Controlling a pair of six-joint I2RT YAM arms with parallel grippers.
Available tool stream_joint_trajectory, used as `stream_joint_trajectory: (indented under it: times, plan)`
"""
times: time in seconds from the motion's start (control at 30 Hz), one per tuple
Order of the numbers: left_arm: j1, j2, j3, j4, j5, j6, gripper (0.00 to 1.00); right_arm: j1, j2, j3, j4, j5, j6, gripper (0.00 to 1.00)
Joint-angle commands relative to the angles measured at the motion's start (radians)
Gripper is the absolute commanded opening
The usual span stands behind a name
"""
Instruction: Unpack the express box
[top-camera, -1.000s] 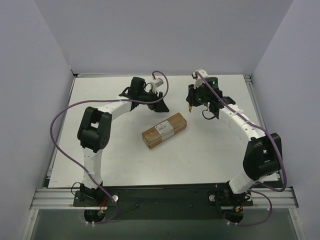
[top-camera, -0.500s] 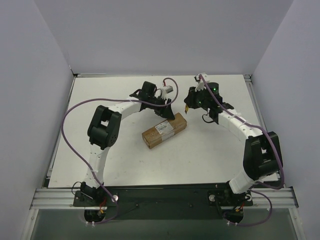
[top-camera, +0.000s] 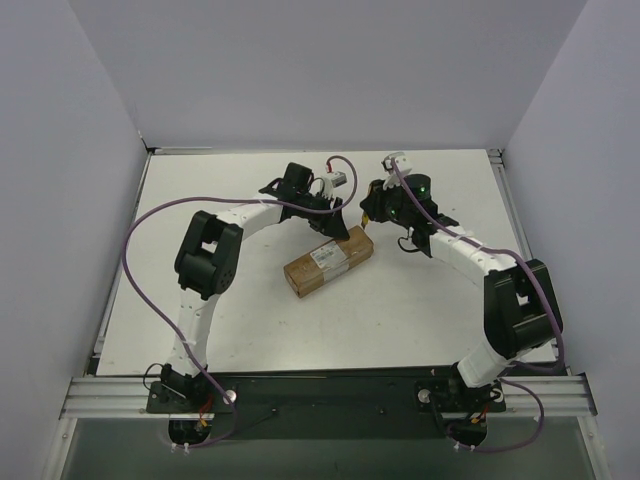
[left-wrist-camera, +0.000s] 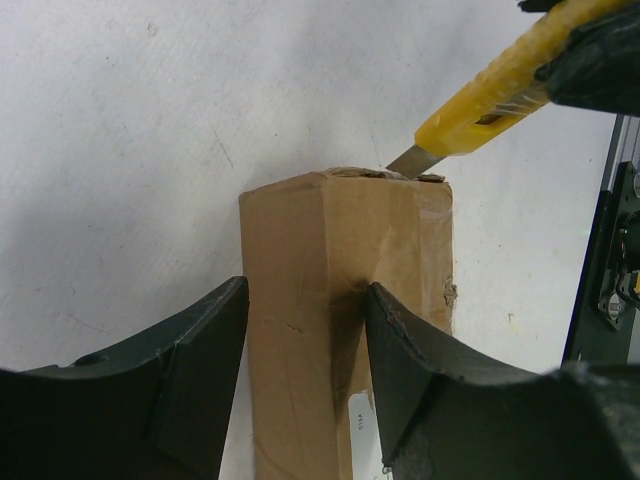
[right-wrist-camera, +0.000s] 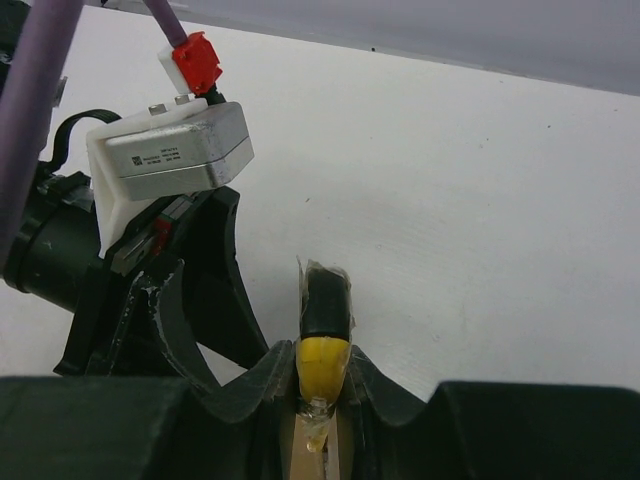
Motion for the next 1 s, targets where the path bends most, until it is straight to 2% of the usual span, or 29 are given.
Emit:
stream_joint_trajectory:
  times: [0.0, 0.97]
  plan:
    - [-0.014, 0.003, -0.028, -0.077, -0.041, 0.043, 0.58, 0.01, 0.0, -0.008, 0.11, -0.022, -0.008, 0.0]
    - [-0.014, 0.014, -0.034, -0.078, -0.04, 0.039, 0.56, 0.011, 0.022, -0.04, 0.186, -0.037, -0.076, 0.0]
